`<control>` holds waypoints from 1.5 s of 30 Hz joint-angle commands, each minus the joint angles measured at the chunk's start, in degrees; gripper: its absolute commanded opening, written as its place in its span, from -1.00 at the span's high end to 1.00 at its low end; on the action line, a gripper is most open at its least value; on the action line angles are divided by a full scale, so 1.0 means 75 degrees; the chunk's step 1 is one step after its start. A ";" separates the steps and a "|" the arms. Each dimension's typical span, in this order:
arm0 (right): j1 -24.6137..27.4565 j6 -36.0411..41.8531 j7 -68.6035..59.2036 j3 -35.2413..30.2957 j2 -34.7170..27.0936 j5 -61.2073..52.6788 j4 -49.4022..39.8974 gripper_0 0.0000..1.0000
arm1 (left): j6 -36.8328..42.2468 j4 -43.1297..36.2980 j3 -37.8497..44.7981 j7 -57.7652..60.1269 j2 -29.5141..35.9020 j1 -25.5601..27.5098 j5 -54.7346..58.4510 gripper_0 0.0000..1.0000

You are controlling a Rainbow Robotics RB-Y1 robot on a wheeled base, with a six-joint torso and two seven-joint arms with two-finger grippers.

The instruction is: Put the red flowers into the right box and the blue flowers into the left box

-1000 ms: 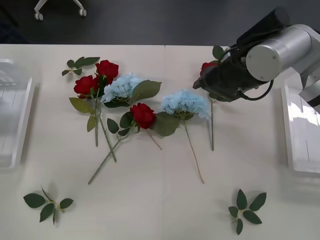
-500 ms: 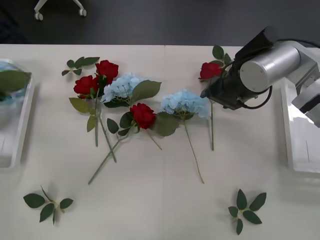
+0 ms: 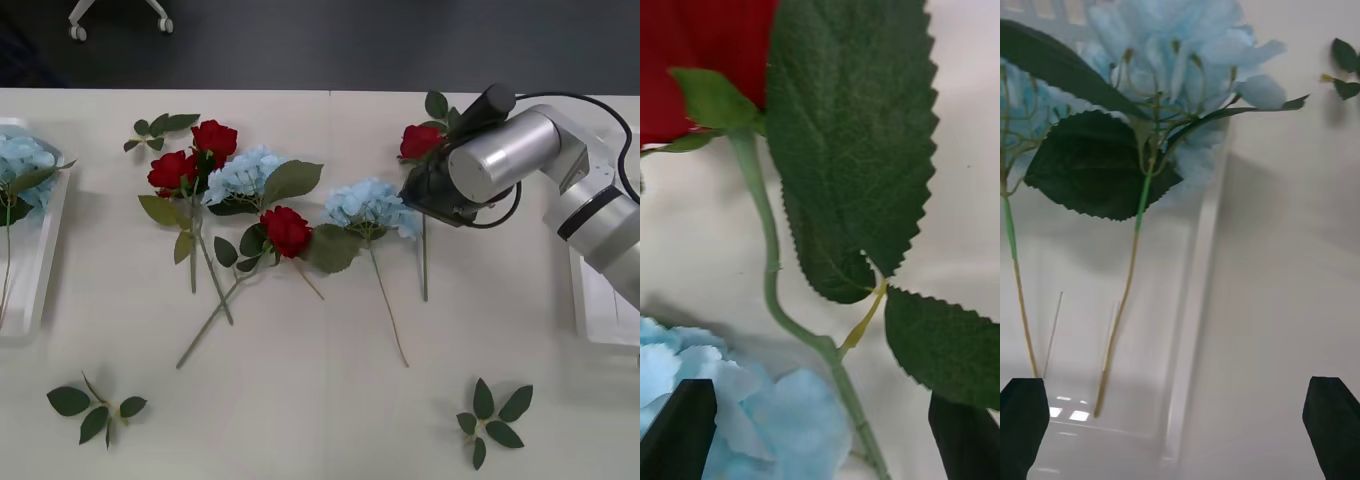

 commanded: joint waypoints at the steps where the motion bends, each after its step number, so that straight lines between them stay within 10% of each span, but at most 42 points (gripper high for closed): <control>1: -0.0161 -0.0119 -0.0127 0.0103 0.0217 0.0359 0.0246 -0.67 | 0.0015 -0.1102 -0.0614 0.1720 0.0374 0.0349 -0.0083 -1.00; 23: -0.0172 -0.0271 -0.0080 0.0642 0.0335 0.0945 0.0855 -0.66 | 0.0073 -0.1969 -0.3403 0.5294 -0.0915 -0.0846 -0.3165 -1.00; 25: -0.0172 -0.0271 -0.0068 0.0642 0.0335 0.0922 0.0855 -0.37 | 0.0073 -0.1664 -0.3602 0.5282 -0.0915 -0.1093 -0.3469 -1.00; 28: -0.0172 -0.0271 -0.0010 0.0653 0.0346 0.0922 0.0867 1.00 | 0.0073 -0.1055 -0.3884 0.5235 -0.0915 -0.1538 -0.3961 -1.00; 45: -0.0184 -0.0376 0.0201 0.0571 0.0182 0.0945 0.0621 1.00 | 0.0062 0.0539 -0.5196 0.5001 -0.0961 -0.2686 -0.5169 -1.00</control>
